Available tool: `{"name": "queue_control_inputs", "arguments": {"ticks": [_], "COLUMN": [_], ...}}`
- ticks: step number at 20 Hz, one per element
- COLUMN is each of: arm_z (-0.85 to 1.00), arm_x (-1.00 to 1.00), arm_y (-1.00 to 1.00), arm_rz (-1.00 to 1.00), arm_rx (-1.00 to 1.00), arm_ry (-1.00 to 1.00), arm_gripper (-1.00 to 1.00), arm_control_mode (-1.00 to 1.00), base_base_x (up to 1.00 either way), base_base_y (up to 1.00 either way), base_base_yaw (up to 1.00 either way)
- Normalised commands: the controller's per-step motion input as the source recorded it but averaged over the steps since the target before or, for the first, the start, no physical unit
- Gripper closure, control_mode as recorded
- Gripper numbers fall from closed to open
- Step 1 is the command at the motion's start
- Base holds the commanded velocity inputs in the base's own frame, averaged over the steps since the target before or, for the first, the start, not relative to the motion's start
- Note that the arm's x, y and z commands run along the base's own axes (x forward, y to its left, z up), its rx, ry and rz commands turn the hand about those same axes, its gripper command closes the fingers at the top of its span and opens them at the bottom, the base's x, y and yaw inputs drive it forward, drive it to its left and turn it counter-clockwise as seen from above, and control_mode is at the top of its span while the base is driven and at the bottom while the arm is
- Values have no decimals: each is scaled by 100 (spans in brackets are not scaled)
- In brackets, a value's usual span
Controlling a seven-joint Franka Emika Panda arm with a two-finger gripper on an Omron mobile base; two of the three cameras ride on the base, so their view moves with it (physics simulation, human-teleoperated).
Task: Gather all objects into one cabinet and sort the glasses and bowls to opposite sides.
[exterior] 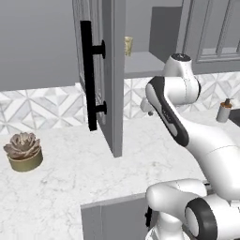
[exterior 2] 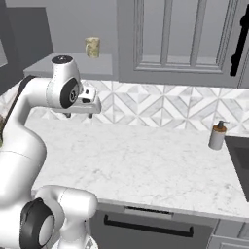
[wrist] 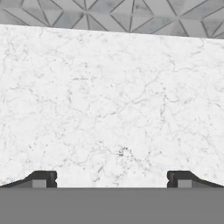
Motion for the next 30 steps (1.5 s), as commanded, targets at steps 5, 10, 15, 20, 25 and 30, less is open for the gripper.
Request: {"name": "queue_control_inputs", "arguments": {"ticks": [5,10,15,20,25,30], "arm_z": [0,0,0,4,74,79], "arm_x": [0,0,0,0,8,37], "arm_y": [0,0,0,0,24,39], "arm_rz": [0,0,0,0,-8,-9], "arm_rx": [0,0,0,0,2,7], "arm_ry": [0,0,0,-3,-40,-44], "arm_gripper": [-100,-100,-100,-100,-100,-100], "arm_control_mode": [100,100,100,-100,-100,-100], "base_base_x": [100,41,0,0,0,0], "base_base_y": [1,13,0,0,0,0], "base_base_yaw": [3,0,0,0,0,0]}}
